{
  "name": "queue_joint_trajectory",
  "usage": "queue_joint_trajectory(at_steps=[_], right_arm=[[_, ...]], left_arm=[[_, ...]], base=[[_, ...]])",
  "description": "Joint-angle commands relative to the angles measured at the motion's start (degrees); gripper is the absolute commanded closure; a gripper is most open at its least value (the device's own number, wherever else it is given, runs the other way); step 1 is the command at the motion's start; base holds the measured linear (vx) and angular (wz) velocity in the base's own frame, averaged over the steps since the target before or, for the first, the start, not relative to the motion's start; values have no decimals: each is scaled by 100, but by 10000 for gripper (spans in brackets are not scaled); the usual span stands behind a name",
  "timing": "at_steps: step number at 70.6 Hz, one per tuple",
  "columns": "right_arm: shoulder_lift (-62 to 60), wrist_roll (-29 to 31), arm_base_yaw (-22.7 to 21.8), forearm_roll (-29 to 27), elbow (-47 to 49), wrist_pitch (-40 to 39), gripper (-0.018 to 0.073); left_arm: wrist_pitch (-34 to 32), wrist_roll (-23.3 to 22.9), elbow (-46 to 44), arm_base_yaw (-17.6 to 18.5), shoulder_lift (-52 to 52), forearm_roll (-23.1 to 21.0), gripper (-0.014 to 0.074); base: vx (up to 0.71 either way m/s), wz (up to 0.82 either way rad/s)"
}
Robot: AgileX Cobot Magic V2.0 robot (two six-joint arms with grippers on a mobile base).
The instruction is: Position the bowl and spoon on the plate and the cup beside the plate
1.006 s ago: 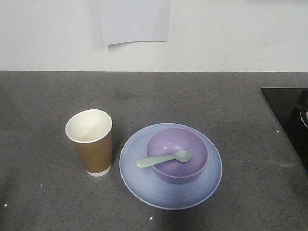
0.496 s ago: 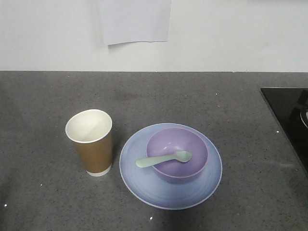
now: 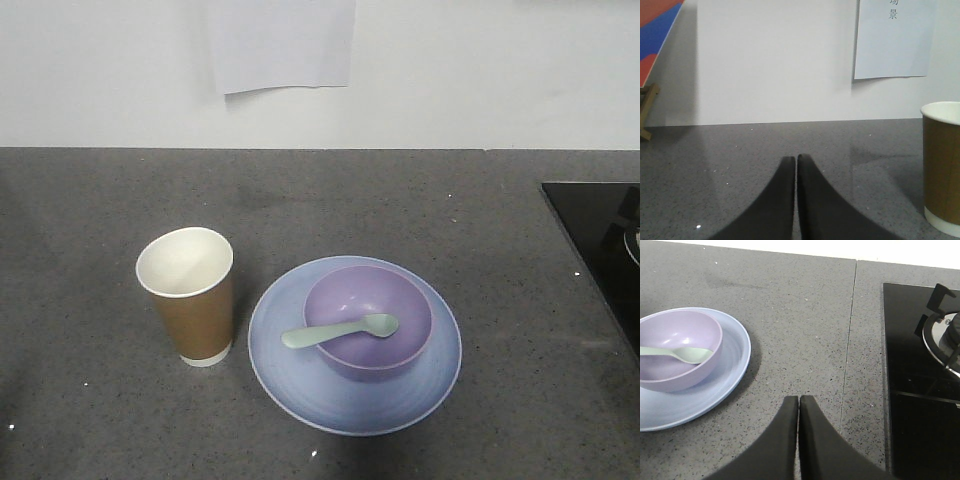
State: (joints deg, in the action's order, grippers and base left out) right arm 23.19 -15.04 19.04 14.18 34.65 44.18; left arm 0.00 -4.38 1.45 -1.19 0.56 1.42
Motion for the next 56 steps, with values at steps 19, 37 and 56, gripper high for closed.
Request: queue_joint_trajectory(at_steps=[19,37,56], right_arm=[[-247,87,-634,-48,98,-876,570],[-1088,761,-1359,-751,-1057,-2197,570],[-2250,1026,-1654,-1043,-2477,-3455,570]], left_arm=[[-402,-32,-43,5,88,-19,604],[-402,-32,-43,5,88,-19,604],[-402,-32,-43,5,88,-19,604]], base=[[0,0],[0,0],[0,0]])
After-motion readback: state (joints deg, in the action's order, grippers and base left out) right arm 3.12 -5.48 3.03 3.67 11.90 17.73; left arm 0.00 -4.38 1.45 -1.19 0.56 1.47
